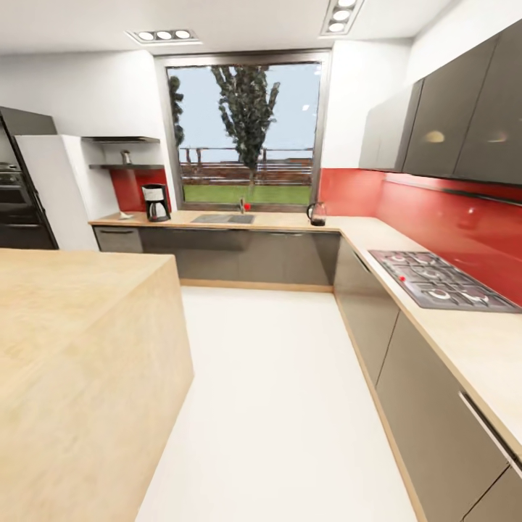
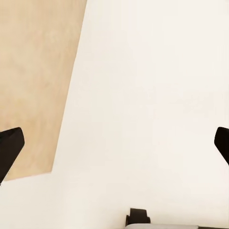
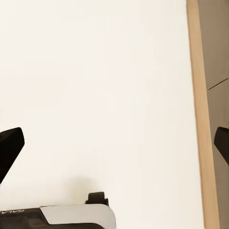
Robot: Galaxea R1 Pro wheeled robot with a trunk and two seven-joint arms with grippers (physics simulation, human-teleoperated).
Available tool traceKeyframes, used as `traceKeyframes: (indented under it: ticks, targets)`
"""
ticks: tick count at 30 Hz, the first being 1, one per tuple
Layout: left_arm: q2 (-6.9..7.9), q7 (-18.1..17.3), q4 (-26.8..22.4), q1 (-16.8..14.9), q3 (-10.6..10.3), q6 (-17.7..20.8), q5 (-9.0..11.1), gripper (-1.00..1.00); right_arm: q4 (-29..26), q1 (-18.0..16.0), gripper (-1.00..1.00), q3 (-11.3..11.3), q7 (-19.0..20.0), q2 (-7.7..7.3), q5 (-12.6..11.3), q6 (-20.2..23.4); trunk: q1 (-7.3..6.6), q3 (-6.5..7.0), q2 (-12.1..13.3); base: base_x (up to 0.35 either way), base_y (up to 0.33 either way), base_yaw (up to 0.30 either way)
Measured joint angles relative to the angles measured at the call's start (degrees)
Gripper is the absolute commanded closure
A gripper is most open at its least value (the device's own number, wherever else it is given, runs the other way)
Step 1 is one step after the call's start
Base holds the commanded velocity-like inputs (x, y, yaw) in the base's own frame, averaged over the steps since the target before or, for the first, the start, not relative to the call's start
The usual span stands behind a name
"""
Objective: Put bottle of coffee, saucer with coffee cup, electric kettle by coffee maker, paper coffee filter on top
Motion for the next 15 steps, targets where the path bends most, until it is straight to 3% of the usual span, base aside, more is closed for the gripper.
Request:
traceKeyframes:
  ticks: [5,15]
  targets:
    - [0.0,0.0,0.0,0.0,0.0,0.0,0.0,-1.0,0.0,0.0,-1.0,0.0,0.0,0.0,0.0,0.0,0.0,0.0,0.0,0.338,0.0,-0.17]
    - [0.0,0.0,0.0,0.0,0.0,0.0,0.1,-1.0,0.0,0.0,-1.0,0.0,0.0,0.0,0.0,0.0,0.0,0.0,0.0,0.338,0.0,-0.014]
